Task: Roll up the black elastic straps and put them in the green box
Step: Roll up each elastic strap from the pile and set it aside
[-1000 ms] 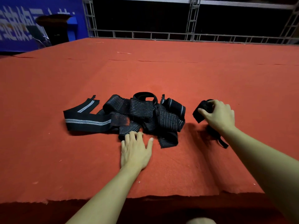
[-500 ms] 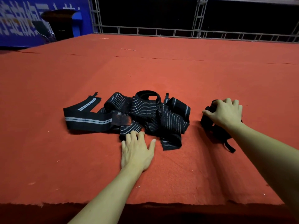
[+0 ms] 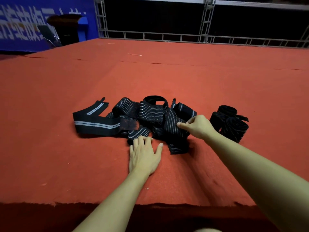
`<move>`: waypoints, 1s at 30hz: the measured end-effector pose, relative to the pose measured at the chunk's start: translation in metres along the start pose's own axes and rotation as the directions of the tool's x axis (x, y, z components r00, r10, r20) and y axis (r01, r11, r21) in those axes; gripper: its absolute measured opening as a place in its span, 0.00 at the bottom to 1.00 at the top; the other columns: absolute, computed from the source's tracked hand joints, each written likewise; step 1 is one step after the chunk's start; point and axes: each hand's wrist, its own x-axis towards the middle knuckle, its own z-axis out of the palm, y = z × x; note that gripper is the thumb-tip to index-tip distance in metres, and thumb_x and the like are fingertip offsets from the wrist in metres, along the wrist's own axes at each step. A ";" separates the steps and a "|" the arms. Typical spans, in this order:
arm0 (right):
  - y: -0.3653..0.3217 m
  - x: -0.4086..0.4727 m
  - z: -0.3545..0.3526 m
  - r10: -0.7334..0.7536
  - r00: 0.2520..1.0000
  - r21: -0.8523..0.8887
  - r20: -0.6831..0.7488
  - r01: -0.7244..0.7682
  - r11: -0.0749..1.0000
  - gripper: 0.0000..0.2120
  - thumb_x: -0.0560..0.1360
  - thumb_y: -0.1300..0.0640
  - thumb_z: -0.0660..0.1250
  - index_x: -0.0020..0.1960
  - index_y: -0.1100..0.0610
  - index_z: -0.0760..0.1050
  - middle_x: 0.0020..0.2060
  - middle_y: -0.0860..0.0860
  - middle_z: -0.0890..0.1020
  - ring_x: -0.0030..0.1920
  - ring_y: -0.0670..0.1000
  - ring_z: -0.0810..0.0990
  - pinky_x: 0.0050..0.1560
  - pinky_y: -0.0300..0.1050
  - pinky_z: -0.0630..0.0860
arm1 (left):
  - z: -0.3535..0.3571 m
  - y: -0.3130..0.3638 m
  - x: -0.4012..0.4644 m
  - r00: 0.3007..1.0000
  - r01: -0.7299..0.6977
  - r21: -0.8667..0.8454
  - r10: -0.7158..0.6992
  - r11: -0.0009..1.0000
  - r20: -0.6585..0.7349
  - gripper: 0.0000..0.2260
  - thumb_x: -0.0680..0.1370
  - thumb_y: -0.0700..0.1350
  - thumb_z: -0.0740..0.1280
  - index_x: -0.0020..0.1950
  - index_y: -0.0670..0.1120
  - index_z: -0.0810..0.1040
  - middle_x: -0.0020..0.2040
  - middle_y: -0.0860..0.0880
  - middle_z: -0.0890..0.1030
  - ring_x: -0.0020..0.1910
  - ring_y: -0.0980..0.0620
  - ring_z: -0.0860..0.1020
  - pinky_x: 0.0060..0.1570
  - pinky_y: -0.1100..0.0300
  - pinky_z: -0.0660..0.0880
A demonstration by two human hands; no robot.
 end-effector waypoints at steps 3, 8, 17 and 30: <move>-0.014 -0.007 -0.002 -0.110 0.993 0.223 -0.042 0.117 0.968 0.17 0.76 0.46 0.74 0.37 0.54 0.73 0.30 0.48 0.76 0.30 0.48 0.74 0.35 0.44 0.71 | -0.001 -0.001 -0.002 1.000 -0.008 -0.100 0.009 0.995 0.006 0.22 0.81 0.66 0.56 0.68 0.55 0.73 0.63 0.54 0.72 0.65 0.51 0.68 0.69 0.52 0.64; -0.060 -0.017 -0.023 -0.327 0.939 0.406 -0.103 0.340 0.849 0.13 0.79 0.44 0.70 0.43 0.52 0.73 0.38 0.46 0.77 0.37 0.45 0.73 0.42 0.45 0.70 | -0.017 -0.005 0.005 0.996 0.074 -0.682 -0.091 0.728 0.012 0.14 0.81 0.60 0.65 0.58 0.51 0.79 0.56 0.54 0.80 0.59 0.52 0.78 0.66 0.55 0.72; -0.128 -0.037 -0.029 -0.502 0.863 0.736 0.059 0.302 0.606 0.07 0.85 0.51 0.63 0.49 0.51 0.70 0.43 0.48 0.77 0.41 0.45 0.77 0.37 0.42 0.75 | -0.120 0.023 0.026 0.986 0.165 -0.934 0.049 -0.316 0.157 0.33 0.79 0.69 0.60 0.69 0.44 0.79 0.66 0.36 0.80 0.66 0.36 0.79 0.69 0.37 0.72; -0.138 -0.034 -0.009 -0.112 0.973 0.897 0.203 -0.139 0.419 0.33 0.76 0.38 0.71 0.74 0.48 0.63 0.62 0.59 0.77 0.57 0.61 0.82 0.58 0.63 0.80 | -0.143 0.013 0.011 0.977 0.084 -0.995 0.190 0.053 0.093 0.07 0.83 0.40 0.65 0.55 0.43 0.83 0.52 0.44 0.86 0.52 0.48 0.83 0.56 0.54 0.79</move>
